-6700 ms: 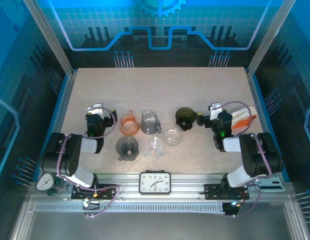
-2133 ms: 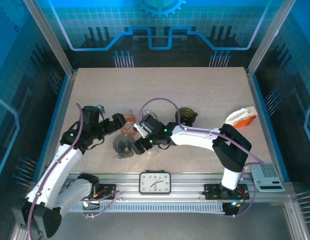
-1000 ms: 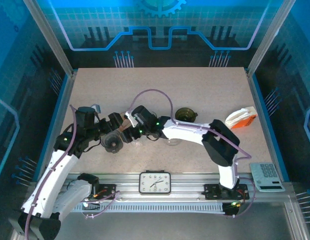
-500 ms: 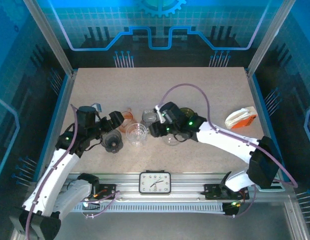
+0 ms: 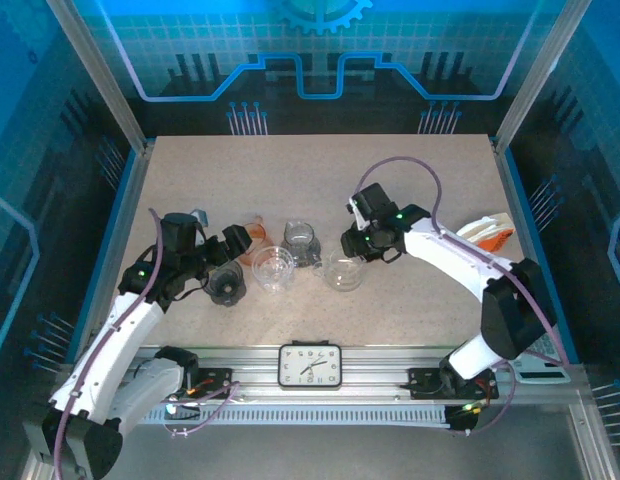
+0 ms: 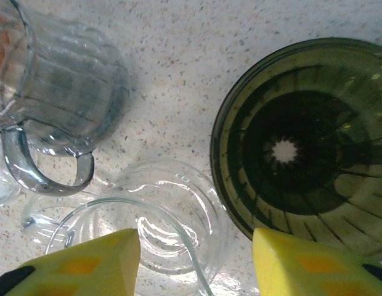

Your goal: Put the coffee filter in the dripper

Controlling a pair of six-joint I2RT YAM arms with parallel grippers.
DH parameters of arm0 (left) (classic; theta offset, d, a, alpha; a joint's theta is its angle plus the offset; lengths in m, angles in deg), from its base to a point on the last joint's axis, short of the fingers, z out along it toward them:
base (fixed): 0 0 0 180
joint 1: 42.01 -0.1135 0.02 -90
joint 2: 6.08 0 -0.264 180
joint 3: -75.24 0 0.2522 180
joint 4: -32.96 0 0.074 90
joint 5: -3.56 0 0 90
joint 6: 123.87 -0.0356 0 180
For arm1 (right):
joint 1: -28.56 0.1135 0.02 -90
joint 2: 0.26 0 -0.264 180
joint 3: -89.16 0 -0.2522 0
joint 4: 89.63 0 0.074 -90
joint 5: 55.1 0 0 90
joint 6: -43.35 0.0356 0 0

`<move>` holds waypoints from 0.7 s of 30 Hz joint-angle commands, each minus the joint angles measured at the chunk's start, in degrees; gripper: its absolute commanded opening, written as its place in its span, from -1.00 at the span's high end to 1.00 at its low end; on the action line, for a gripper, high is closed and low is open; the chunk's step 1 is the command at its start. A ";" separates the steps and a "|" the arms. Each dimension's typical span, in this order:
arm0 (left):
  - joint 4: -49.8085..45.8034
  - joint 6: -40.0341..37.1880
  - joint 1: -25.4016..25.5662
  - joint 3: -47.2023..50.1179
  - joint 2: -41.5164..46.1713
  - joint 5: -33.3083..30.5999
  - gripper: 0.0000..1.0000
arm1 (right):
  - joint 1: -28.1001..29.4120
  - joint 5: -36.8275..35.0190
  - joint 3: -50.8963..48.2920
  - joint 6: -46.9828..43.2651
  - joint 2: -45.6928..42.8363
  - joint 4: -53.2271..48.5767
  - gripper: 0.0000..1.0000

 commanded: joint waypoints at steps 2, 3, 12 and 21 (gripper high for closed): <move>0.08 -0.45 0.34 0.62 0.55 0.88 -0.98 | -0.43 1.42 1.56 -1.82 2.21 -1.99 -0.02; 0.07 -0.54 0.34 0.65 0.59 0.86 -0.98 | -0.43 1.75 1.30 -1.93 2.33 -1.77 0.01; 0.73 -0.28 0.34 1.19 0.19 0.52 -0.98 | 0.71 4.07 -1.03 -2.02 2.24 -1.76 0.30; 0.91 -0.23 0.34 1.36 -0.16 0.59 -0.98 | 4.52 3.67 -3.67 -2.11 0.95 -2.85 0.56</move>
